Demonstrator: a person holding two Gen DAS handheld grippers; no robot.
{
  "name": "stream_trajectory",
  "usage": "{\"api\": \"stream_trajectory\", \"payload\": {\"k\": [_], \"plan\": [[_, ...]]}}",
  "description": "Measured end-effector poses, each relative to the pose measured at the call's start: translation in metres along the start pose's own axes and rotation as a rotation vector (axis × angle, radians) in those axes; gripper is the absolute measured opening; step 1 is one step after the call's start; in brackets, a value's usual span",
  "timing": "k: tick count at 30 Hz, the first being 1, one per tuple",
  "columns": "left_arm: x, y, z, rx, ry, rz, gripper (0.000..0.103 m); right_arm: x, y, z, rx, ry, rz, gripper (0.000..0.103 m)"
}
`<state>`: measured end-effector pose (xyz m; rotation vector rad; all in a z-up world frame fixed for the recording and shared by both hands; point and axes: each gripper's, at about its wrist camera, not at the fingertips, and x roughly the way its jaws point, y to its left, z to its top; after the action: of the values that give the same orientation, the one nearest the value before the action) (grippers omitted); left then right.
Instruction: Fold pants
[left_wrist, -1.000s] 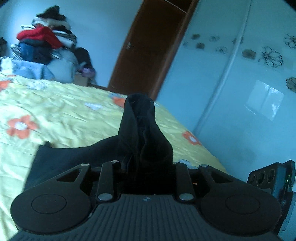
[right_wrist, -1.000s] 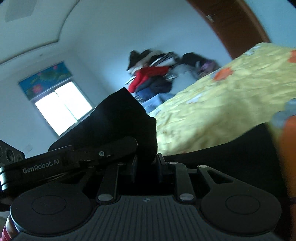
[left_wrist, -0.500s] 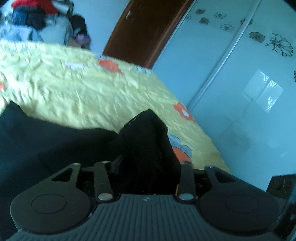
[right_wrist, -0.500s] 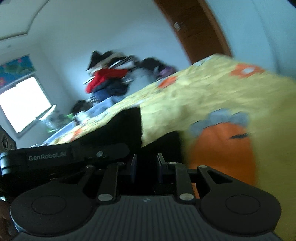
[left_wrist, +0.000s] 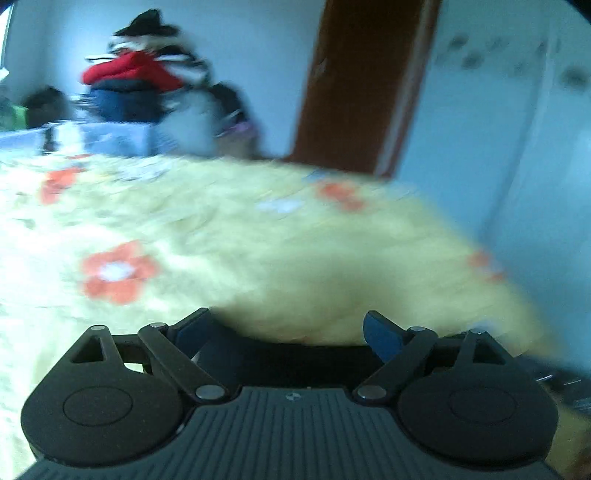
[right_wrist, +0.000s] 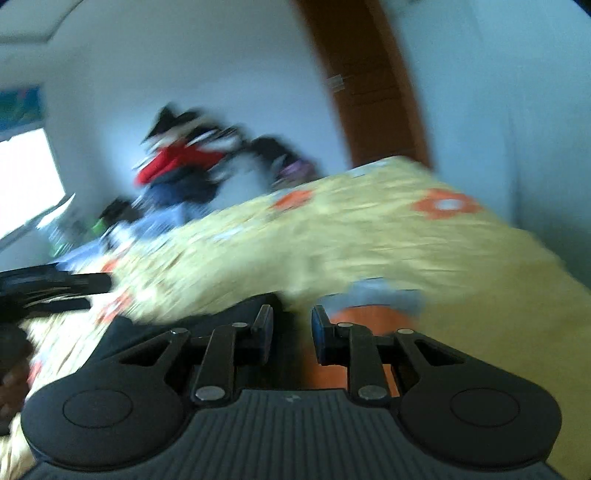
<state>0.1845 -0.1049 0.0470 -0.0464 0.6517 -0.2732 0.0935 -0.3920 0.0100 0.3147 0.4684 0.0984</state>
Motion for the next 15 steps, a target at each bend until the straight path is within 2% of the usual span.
{"api": "stream_trajectory", "payload": {"k": [3,5,8,10,11,12,14,15], "plan": [[0.019,0.010,-0.006,0.047,0.057,0.075,0.086,0.030,0.028,0.002,-0.096,0.079,0.034,0.022],[0.027,0.013,-0.011,0.066,0.070,0.097,0.086,0.046,0.039,0.002,-0.130,0.116,-0.025,0.022],[0.034,0.013,-0.015,0.107,0.075,0.129,0.086,0.057,0.035,0.003,-0.105,0.127,-0.048,0.036],[0.040,0.010,-0.017,0.124,0.071,0.143,0.087,0.061,0.026,0.003,-0.060,0.134,-0.054,0.058],[0.044,0.009,-0.016,0.132,0.069,0.152,0.087,0.062,0.022,0.004,-0.043,0.134,-0.065,0.061],[0.047,0.008,-0.016,0.138,0.064,0.160,0.088,0.062,0.017,0.006,-0.020,0.126,-0.045,0.061],[0.051,0.007,-0.016,0.138,0.059,0.184,0.088,0.064,0.006,0.007,0.071,0.120,0.075,0.061],[0.053,0.008,-0.017,0.130,0.060,0.192,0.088,0.067,0.003,0.008,0.090,0.121,0.087,0.057]]}}
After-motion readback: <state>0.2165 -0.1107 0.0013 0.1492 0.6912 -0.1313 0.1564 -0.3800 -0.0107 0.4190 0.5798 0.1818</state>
